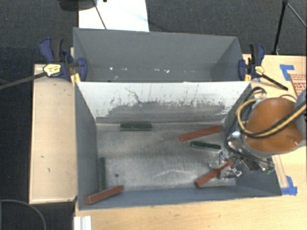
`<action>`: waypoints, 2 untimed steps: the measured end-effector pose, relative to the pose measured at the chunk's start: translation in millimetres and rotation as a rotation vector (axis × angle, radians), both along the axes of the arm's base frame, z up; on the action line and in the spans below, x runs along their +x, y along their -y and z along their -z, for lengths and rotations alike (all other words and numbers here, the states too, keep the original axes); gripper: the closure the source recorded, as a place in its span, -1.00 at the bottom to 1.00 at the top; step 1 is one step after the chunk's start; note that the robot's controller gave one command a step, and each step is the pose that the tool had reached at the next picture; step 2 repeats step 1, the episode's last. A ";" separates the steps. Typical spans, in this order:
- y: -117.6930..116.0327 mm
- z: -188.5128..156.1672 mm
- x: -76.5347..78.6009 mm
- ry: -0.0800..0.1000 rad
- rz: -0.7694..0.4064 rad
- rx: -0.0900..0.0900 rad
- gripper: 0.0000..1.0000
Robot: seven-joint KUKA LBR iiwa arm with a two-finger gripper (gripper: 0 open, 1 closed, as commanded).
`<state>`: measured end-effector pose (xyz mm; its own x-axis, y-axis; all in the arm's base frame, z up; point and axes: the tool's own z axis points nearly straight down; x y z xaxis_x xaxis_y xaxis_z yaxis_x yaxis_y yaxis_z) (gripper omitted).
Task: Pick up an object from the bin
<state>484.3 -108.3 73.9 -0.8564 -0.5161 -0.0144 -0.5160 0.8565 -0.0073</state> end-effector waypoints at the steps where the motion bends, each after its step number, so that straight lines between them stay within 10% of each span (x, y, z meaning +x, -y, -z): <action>1: -1.8 -161.3 20.8 -0.011 0.043 -0.001 1.00; 2: -1.8 -161.3 20.8 -0.011 0.043 -0.001 1.00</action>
Offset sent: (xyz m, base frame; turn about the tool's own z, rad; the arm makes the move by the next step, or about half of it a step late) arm 0.0000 0.0000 0.0000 0.0000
